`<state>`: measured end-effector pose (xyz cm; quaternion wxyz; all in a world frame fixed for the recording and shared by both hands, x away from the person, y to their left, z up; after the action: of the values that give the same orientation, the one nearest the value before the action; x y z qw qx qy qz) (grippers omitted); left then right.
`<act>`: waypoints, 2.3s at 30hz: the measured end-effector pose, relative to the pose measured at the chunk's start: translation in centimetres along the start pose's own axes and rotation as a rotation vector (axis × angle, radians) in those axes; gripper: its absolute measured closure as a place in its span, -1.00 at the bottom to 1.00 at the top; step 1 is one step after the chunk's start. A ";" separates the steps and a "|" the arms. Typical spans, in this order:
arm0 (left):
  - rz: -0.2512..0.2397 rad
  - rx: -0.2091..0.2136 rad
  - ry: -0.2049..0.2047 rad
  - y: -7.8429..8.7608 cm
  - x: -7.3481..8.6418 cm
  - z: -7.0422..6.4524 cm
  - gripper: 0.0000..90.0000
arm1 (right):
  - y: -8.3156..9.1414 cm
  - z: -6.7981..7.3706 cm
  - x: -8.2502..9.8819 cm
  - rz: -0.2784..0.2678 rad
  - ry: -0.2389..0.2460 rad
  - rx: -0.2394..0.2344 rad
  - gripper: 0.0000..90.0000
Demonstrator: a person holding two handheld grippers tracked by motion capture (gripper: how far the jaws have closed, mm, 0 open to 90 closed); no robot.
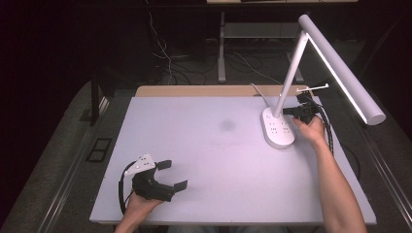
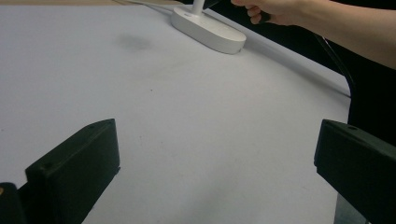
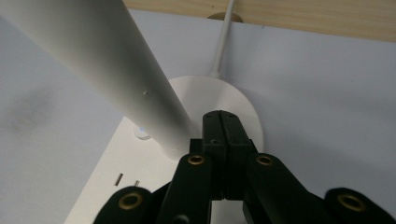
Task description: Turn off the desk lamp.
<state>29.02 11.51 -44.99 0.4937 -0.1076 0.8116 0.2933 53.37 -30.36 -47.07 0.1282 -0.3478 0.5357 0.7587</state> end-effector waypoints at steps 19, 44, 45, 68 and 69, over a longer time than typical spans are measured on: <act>0.004 0.002 -0.009 0.0 0.1 -0.2 -1.00 | -0.7 -0.1 0.5 0.012 -0.007 0.020 1.00; 0.004 0.003 -0.004 -0.1 0.1 -0.3 -1.00 | -0.7 0.1 0.6 -0.004 -0.011 0.047 1.00; 0.004 0.002 -0.005 -0.1 0.1 -0.3 -1.00 | -0.6 0.1 0.6 0.002 -0.009 0.048 1.00; 0.006 0.006 -0.008 -0.1 0.2 -0.5 -1.00 | -0.7 0.1 0.7 -0.017 -0.034 0.045 1.00; 0.005 0.006 -0.007 -0.1 0.1 -0.5 -1.00 | -0.7 0.1 0.7 -0.016 -0.038 0.045 1.00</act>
<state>28.61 11.20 -44.97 0.4962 -0.1033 0.8108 0.2926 53.22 -30.14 -48.02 0.1522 -0.3345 0.5472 0.7520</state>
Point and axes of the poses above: each handheld gripper's, and its own axes: y roughly backward along the jaws, x roughly out of its underside, z roughly to its left, the point moved 8 cm from there along -y, roughly forward along the jaws, and after that the axes turned 4 degrees about y, right-handed, at the moved point
